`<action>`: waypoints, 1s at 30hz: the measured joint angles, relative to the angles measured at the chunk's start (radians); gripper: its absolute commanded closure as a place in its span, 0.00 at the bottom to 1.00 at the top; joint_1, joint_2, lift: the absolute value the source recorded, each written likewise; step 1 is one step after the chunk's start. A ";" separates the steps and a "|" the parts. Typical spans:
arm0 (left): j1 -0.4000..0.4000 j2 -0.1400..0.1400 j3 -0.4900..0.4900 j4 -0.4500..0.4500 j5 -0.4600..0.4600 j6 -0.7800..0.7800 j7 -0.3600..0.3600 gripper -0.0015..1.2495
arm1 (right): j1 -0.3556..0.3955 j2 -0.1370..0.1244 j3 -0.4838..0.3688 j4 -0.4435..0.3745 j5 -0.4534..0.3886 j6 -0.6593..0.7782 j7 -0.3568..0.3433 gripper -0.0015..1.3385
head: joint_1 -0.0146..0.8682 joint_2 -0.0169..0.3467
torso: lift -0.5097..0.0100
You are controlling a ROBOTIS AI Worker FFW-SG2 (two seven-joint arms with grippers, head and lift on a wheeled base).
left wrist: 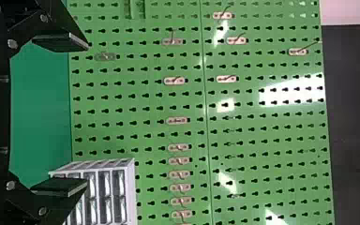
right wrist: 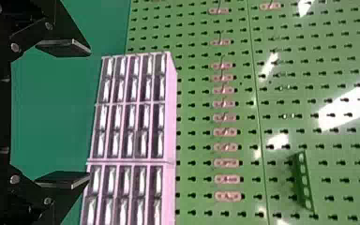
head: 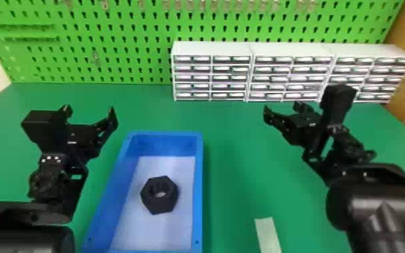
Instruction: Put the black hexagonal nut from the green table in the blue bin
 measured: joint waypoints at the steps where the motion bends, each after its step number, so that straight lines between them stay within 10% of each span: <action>1: 0.000 0.000 -0.001 0.000 0.000 0.001 0.000 0.20 | 0.007 0.002 -0.001 0.009 -0.006 -0.019 -0.008 0.26 | 0.79 0.19 | 0.79; 30: 0.000 -0.001 -0.011 0.017 -0.005 0.010 0.000 0.20 | 0.106 0.009 0.022 0.109 -0.015 -0.333 -0.208 0.26 | 0.79 0.19 | 0.79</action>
